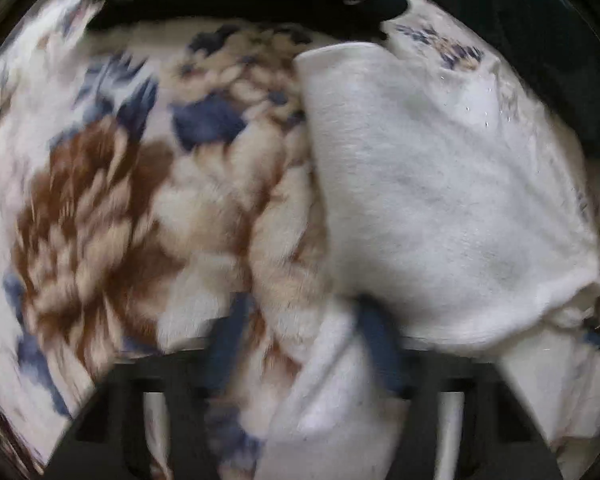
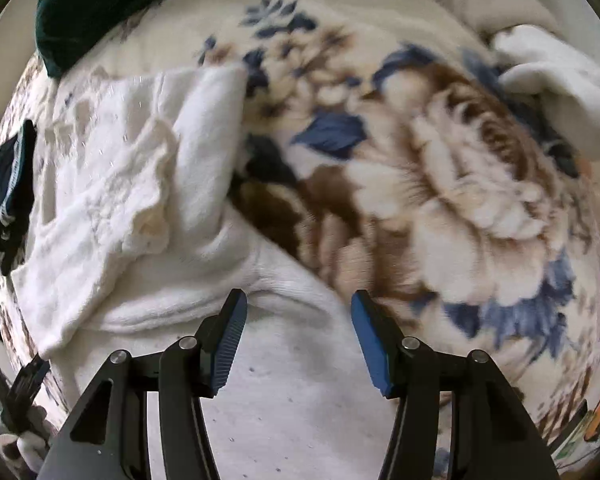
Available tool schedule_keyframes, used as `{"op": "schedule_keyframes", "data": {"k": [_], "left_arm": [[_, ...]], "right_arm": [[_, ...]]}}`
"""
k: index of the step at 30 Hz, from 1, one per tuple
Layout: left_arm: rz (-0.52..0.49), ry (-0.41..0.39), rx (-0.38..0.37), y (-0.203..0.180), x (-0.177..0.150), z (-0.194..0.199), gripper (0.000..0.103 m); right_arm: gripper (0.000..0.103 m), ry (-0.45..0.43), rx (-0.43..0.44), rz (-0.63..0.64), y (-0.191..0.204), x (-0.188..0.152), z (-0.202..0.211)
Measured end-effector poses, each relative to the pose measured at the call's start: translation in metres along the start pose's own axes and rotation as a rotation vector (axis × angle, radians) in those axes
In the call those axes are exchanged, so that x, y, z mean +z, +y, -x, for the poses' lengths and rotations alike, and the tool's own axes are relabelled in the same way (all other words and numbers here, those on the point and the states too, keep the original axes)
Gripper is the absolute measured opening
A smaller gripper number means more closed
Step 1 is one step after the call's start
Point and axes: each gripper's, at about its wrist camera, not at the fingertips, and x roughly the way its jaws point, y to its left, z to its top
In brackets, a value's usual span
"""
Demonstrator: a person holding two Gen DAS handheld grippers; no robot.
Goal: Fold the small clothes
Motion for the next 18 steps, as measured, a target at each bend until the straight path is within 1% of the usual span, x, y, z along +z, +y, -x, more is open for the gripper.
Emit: {"op": "schedule_keyframes", "data": {"k": [1,2,4,5,6,7,8,9,10,11,12,13,14,15,16,17,18], "left_arm": [[-0.020,0.003,0.009,-0.004,0.001,-0.003,0.006],[-0.024,0.004,0.022,-0.004,0.001,-0.004,0.006],[0.006,0.007,0.036,0.005,0.003,-0.003,0.007],[0.028,0.014,0.027,0.010,0.005,-0.001,0.010],[0.064,0.021,0.001,0.018,0.007,0.006,0.010],[0.094,0.013,-0.008,0.024,0.008,0.017,0.010],[0.121,-0.013,-0.020,0.028,0.011,0.033,0.011],[0.134,-0.034,-0.025,0.029,0.014,0.045,0.015],[0.145,-0.062,-0.029,0.028,0.020,0.058,0.027],[0.149,-0.096,-0.042,0.025,0.027,0.070,0.046],[0.143,-0.132,-0.060,0.019,0.040,0.080,0.059],[0.127,-0.162,-0.078,0.010,0.056,0.083,0.073],[0.104,-0.177,-0.083,0.001,0.072,0.081,0.073],[0.077,-0.183,-0.065,-0.008,0.090,0.075,0.073],[0.046,-0.184,-0.052,-0.016,0.101,0.068,0.073],[0.009,-0.172,-0.020,-0.031,0.122,0.050,0.073],[-0.017,-0.160,0.005,-0.029,0.127,0.044,0.073]], "right_arm": [[0.057,0.012,-0.013,0.006,0.004,0.001,-0.005],[0.057,0.013,-0.028,0.015,0.006,-0.001,-0.007],[0.057,0.000,-0.069,0.030,0.019,0.002,-0.008],[0.057,-0.014,-0.076,0.021,0.019,0.004,-0.002],[0.057,-0.022,-0.073,0.012,0.028,0.009,0.000],[0.057,-0.034,-0.066,0.003,0.028,0.010,0.007],[0.057,-0.047,-0.060,-0.007,0.028,0.012,0.016],[0.057,-0.064,-0.049,-0.014,0.024,0.014,0.027],[0.057,-0.079,-0.031,-0.015,0.022,0.017,0.036],[0.057,-0.093,-0.008,-0.014,0.025,0.021,0.045],[0.057,-0.105,0.017,-0.013,0.026,0.026,0.053],[0.058,-0.117,0.037,-0.007,0.039,0.035,0.055],[0.061,-0.126,0.050,0.011,0.053,0.043,0.056],[0.062,-0.134,0.048,0.027,0.072,0.057,0.047],[0.062,-0.144,0.044,0.039,0.077,0.065,0.045],[0.062,-0.150,0.042,0.045,0.087,0.083,0.037],[0.062,-0.148,0.023,0.042,0.093,0.098,0.025]]}}
